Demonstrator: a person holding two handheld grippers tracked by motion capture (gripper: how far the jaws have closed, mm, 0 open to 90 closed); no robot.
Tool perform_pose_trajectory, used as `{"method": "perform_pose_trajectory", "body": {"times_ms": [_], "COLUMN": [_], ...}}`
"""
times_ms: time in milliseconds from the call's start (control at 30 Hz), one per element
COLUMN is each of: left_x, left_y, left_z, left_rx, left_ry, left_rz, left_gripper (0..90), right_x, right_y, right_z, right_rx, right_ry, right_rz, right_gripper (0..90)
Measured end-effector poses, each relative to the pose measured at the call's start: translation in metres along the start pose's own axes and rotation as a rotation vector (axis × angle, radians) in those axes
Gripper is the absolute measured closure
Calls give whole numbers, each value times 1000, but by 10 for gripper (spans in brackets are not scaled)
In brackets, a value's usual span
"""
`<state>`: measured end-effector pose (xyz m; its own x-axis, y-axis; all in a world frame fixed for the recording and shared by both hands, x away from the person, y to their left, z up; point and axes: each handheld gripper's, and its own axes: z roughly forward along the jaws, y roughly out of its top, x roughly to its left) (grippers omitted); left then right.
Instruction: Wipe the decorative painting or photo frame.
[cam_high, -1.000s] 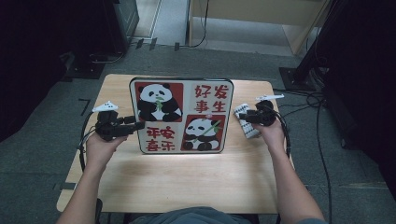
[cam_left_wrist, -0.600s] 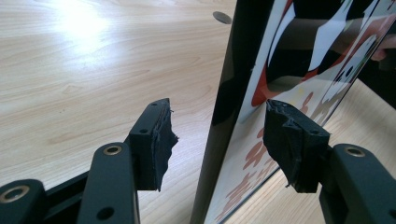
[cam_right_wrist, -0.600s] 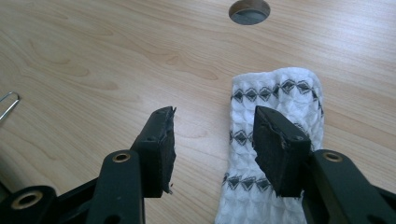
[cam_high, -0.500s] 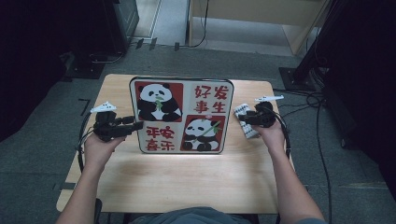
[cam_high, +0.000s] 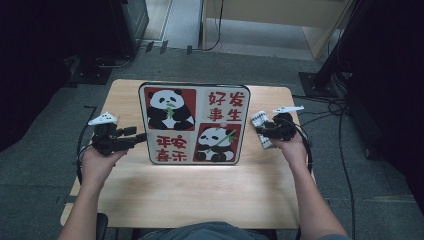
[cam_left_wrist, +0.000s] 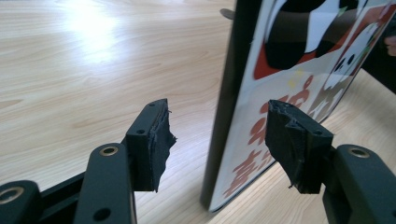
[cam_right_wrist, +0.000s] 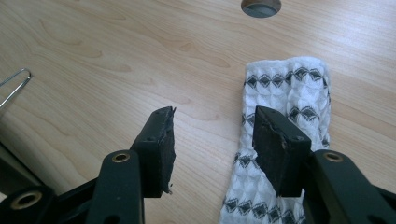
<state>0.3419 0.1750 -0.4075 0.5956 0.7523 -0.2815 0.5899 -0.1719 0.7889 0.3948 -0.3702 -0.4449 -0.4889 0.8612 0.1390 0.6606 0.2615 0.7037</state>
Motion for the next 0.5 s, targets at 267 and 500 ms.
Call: {"method": "perform_pose_trajectory", "body": {"times_ms": [267,500], "left_x": [11,21], "left_y": [-4,-8], "left_z": [-10,-9], "left_rx": [-15,6], "left_ry": [46,97], "left_rz": [-19,-17], "left_gripper": [404,399], "right_x": [6,10], "right_y": [-4,-9], "right_z": [-6,-12], "right_rx": [-6,-4], "right_ry": [3,1], "right_rz": [-5,-21], "right_gripper": [493,491]}}
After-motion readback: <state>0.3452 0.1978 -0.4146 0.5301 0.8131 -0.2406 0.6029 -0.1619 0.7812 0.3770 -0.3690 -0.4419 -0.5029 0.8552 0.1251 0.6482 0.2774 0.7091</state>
